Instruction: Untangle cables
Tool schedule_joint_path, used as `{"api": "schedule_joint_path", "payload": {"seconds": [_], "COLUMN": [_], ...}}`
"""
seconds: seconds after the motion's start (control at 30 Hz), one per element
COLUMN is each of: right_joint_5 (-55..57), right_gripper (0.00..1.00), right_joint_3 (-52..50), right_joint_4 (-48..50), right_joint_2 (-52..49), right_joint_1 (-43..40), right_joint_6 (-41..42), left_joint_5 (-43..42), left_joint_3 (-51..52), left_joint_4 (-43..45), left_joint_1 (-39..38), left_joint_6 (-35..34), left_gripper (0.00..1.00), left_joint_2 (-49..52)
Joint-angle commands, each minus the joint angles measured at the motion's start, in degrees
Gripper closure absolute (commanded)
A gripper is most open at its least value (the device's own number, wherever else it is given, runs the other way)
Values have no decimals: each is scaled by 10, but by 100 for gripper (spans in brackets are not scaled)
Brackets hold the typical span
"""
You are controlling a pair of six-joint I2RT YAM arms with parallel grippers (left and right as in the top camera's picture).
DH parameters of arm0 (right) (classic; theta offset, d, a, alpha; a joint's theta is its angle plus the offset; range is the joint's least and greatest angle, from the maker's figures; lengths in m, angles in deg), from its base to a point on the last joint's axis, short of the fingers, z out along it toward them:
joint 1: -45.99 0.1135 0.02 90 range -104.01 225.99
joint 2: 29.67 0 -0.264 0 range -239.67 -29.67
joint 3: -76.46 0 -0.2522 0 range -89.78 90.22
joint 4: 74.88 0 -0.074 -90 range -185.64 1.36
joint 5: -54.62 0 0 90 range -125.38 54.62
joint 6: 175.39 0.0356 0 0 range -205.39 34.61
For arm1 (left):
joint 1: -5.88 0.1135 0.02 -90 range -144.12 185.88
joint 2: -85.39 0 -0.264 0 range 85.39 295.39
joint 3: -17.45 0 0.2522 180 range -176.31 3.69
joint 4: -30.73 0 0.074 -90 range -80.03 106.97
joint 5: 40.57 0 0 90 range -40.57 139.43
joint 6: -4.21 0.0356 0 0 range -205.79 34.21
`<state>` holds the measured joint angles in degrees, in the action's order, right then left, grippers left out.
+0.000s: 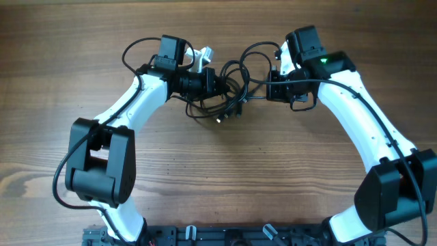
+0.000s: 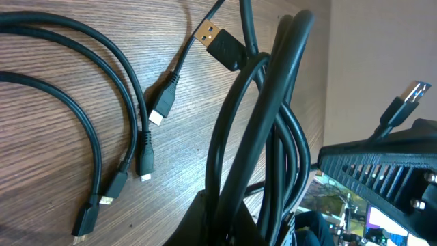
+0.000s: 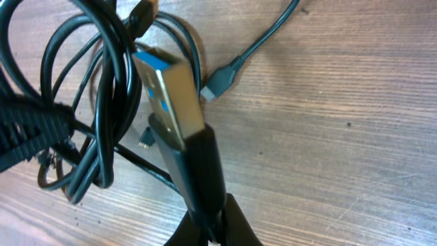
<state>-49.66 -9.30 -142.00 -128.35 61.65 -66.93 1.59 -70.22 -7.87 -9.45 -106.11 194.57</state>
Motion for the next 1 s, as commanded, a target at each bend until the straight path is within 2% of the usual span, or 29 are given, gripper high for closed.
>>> {"api": "schedule_joint_path", "payload": {"seconds": [0.0,0.03,0.1,0.13,0.2,0.23,0.33,0.43,0.63,0.73,0.97], "right_joint_5": [50,33,1,-5,-4,-4,-15,-72,-142,-143,-143], "right_gripper": [95,94,83,73,44,42,41,44,45,53,56], "right_joint_3": [-32,-39,-45,-45,-45,-44,-38,-26,-19,-20,-21], "right_joint_4": [20,31,42,46,47,48,51,58,103,111,120], "right_joint_2": [-24,-32,-48,-52,-55,-55,-55,-52,-46,-46,-46], "right_joint_1": [-13,-13,-13,-13,-13,-13,-13,-13,-13,-13,-13], "right_joint_6": [14,13,9,1,-5,-5,-7,-49,-48,-33,-32], "left_joint_5": [44,44,45,45,45,45,44,44,45,45,45], "left_joint_3": [-3,-3,-3,-3,-3,-3,-3,-3,-3,-3,-3], "left_joint_4": [2,2,4,5,7,7,7,7,7,7,12], "left_joint_1": [9,3,-8,-12,-17,-18,-18,-22,-38,-42,-43], "left_joint_6": [1,1,1,1,1,1,1,-2,-2,-2,-12], "left_gripper": [96,96,96,96,96,96,96,96,96,96,96], "left_joint_2": [-3,-3,-3,-3,-3,-3,-3,-3,-3,-3,-3]}}
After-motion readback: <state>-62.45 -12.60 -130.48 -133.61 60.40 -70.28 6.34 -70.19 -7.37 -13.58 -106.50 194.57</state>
